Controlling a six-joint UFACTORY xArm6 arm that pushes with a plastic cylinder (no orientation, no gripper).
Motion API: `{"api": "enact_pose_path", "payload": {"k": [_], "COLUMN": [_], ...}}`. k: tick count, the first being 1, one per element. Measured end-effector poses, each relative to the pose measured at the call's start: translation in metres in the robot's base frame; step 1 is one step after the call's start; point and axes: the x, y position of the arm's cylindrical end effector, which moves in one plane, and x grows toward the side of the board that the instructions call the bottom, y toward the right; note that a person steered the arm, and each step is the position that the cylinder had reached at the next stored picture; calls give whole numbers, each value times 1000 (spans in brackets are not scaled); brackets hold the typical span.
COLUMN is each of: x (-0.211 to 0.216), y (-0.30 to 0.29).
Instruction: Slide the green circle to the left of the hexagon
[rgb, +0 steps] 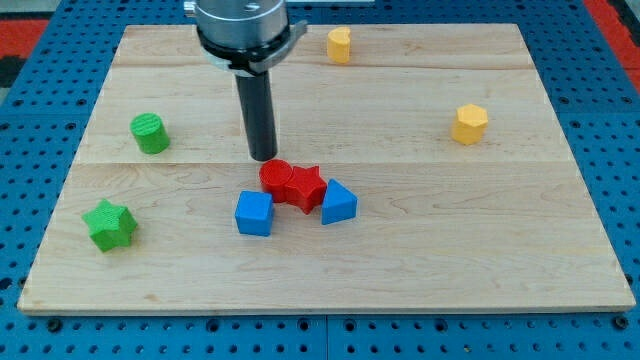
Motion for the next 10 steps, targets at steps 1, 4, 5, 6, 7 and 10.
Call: {"api": "enact_pose_path", "payload": {"k": [1,4,5,6,7,10], "x": [-26,-88,-88,-79,-46,-18], "y": [-6,-111,-178,-221,-226,-44]}}
